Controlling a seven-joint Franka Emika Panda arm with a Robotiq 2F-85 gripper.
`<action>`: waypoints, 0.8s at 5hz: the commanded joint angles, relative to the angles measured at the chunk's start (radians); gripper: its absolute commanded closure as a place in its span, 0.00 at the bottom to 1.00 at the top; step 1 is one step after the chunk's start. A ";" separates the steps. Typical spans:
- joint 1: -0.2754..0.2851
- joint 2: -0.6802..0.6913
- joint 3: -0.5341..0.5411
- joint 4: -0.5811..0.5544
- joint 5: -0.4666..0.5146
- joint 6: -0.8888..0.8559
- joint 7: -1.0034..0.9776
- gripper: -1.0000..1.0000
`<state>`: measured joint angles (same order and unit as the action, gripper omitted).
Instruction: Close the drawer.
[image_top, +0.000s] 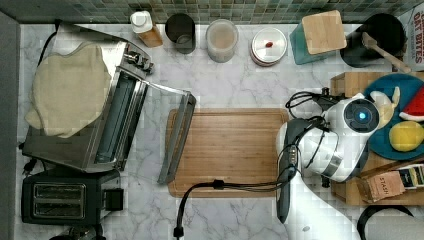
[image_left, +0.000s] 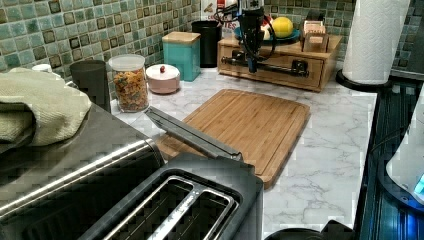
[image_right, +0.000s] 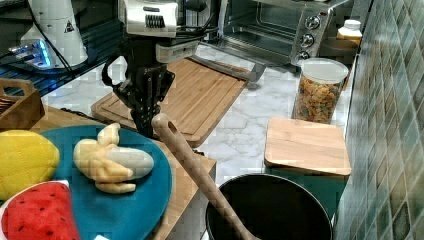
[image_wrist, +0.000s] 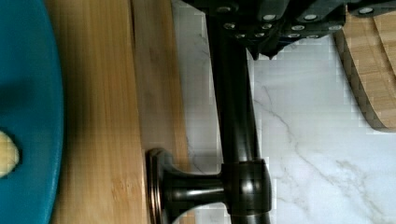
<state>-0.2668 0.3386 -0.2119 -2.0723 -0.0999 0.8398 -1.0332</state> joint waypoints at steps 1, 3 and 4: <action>-0.137 0.017 -0.129 0.086 -0.035 0.011 -0.058 1.00; -0.137 0.017 -0.130 0.086 -0.035 0.011 -0.058 1.00; -0.110 0.021 -0.158 0.086 -0.020 0.012 -0.069 1.00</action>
<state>-0.2651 0.3411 -0.2136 -2.0703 -0.0992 0.8359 -1.0332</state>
